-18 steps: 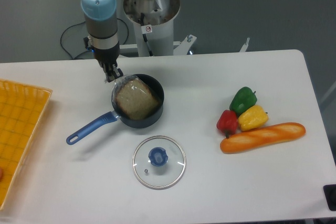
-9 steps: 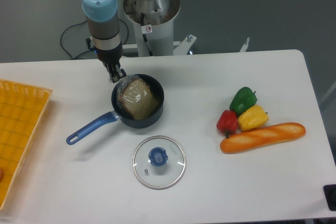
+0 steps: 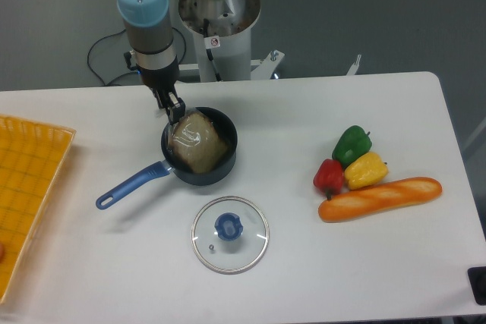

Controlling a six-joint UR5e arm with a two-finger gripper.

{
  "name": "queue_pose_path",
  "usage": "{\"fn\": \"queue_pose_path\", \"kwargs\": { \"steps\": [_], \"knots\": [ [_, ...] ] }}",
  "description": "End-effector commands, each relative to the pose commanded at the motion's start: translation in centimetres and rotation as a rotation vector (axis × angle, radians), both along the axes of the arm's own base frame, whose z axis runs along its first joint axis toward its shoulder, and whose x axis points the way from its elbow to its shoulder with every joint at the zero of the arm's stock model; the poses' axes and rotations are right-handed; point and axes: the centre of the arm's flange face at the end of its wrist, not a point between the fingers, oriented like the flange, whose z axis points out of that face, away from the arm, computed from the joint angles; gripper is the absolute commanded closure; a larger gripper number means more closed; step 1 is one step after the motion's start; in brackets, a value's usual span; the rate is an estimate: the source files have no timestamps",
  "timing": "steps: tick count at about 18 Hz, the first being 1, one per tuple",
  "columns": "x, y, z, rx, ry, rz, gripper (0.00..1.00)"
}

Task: Put the toast in the pot
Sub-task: 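Open the gripper to release the bread inside the saucepan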

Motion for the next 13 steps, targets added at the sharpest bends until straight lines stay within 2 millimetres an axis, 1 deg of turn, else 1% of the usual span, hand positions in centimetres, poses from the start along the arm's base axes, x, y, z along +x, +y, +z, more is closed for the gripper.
{"fn": "queue_pose_path", "kwargs": {
  "steps": [5, 9, 12, 13],
  "knots": [
    [0.4, -0.6, 1.1, 0.007, 0.001, 0.001, 0.34],
    [-0.1, 0.0, 2.4, 0.006, 0.003, 0.001, 0.29],
    [-1.9, -0.3, 3.7, -0.016, -0.008, 0.017, 0.23],
    [-2.5, -0.5, 4.1, -0.019, -0.009, 0.014, 0.19]
  ]
}}
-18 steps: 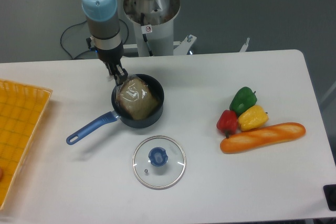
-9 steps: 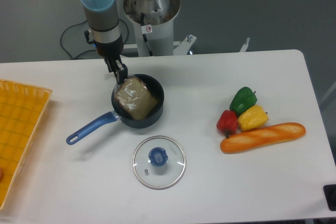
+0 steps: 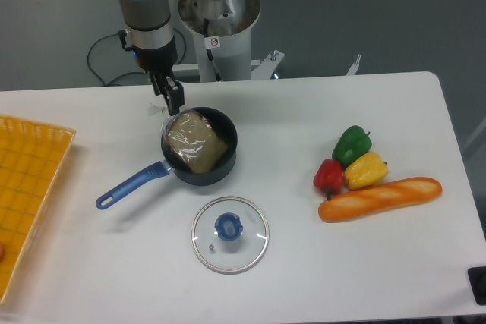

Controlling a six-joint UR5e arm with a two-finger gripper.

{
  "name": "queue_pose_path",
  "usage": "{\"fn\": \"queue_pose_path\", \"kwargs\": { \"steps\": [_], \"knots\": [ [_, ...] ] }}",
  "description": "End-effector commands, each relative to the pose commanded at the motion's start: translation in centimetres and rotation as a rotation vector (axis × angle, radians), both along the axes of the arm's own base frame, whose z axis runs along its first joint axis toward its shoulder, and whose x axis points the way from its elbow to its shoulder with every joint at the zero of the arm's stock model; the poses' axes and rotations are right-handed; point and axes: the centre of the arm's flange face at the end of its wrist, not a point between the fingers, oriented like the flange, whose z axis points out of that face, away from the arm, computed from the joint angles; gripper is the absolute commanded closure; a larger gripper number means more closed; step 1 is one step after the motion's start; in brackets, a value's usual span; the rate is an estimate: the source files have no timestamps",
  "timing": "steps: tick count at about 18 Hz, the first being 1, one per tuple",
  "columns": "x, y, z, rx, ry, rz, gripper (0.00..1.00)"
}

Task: Put the toast in the pot

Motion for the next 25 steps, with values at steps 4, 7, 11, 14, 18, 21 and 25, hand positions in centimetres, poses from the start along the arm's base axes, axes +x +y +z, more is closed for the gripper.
{"fn": "queue_pose_path", "kwargs": {
  "steps": [4, 7, 11, 14, 18, 21, 25],
  "knots": [
    [-3.3, -1.2, 0.6, -0.012, -0.002, 0.025, 0.00],
    [-6.3, -2.6, 1.0, -0.006, 0.005, 0.092, 0.00],
    [-11.2, -4.6, 0.5, -0.013, -0.001, 0.169, 0.00],
    [-15.0, -6.1, -0.7, -0.039, -0.010, 0.127, 0.00],
    [-19.6, -6.9, -3.0, -0.070, -0.038, 0.073, 0.00],
    [-23.0, -5.7, -4.7, -0.101, -0.019, 0.066, 0.00],
    [-27.4, -4.8, -5.2, -0.100, 0.005, 0.073, 0.00]
  ]
}}
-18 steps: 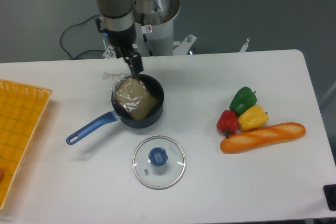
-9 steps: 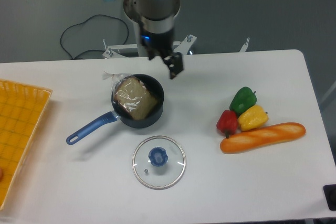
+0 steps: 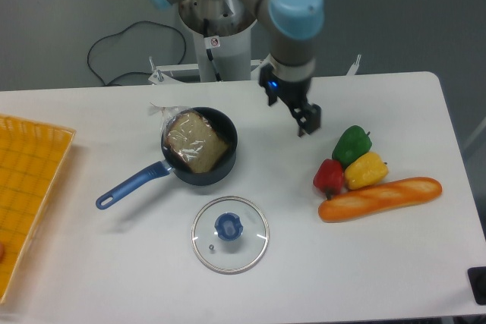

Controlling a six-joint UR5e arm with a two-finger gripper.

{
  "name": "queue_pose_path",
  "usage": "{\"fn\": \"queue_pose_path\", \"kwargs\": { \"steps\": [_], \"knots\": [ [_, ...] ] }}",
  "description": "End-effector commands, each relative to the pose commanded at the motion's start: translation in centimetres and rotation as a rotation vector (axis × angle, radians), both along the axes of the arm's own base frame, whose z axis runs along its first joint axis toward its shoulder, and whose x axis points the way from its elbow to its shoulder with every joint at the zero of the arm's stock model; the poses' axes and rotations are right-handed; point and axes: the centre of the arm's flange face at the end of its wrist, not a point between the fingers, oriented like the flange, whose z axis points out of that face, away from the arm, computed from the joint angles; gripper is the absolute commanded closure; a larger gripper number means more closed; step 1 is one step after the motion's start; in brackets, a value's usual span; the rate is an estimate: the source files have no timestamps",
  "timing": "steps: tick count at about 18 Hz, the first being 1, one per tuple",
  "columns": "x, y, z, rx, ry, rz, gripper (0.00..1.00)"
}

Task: Put the toast in the pot

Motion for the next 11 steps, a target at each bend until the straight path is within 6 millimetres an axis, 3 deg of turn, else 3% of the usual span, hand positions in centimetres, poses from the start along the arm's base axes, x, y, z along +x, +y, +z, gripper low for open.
{"fn": "queue_pose_path", "kwargs": {
  "steps": [2, 6, 11],
  "knots": [
    [-1.7, 0.7, 0.0, 0.004, 0.014, -0.047, 0.00],
    [-4.6, -0.8, 0.0, 0.014, 0.013, -0.107, 0.00],
    [-5.4, -2.0, 0.1, 0.010, 0.014, -0.153, 0.00]
  ]
}}
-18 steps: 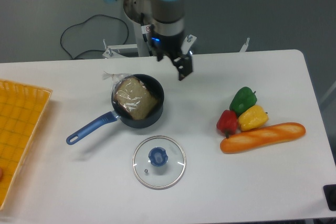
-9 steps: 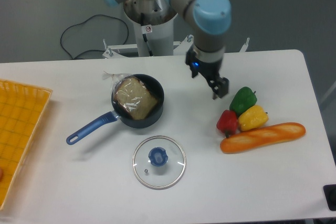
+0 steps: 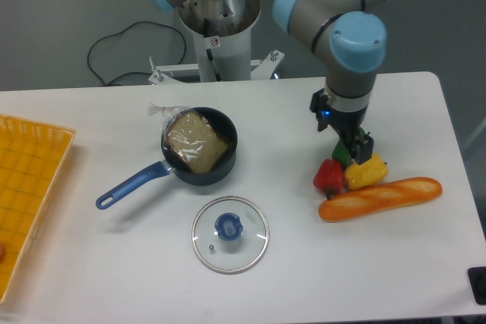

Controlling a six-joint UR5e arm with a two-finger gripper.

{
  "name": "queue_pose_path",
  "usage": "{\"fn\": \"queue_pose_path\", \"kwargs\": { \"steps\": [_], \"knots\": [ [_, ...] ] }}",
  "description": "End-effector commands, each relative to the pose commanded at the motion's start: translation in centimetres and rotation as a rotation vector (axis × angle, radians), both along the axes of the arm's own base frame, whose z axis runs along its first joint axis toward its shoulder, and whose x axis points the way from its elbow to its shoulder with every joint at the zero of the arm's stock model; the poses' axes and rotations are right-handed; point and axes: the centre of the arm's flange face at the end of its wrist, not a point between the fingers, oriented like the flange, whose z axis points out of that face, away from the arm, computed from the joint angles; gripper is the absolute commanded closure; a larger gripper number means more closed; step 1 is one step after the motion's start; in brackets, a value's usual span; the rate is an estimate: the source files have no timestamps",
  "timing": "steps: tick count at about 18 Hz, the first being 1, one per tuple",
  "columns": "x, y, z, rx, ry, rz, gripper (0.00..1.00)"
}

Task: Put the toast in the pot

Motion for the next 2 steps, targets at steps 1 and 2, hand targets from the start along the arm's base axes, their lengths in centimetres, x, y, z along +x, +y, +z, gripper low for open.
{"fn": "queue_pose_path", "kwargs": {
  "steps": [1, 2],
  "knots": [
    [0.00, 0.00, 0.00, 0.000, 0.000, 0.000, 0.00],
    [0.03, -0.01, -0.07, -0.001, -0.001, 0.000, 0.00]
  ]
}}
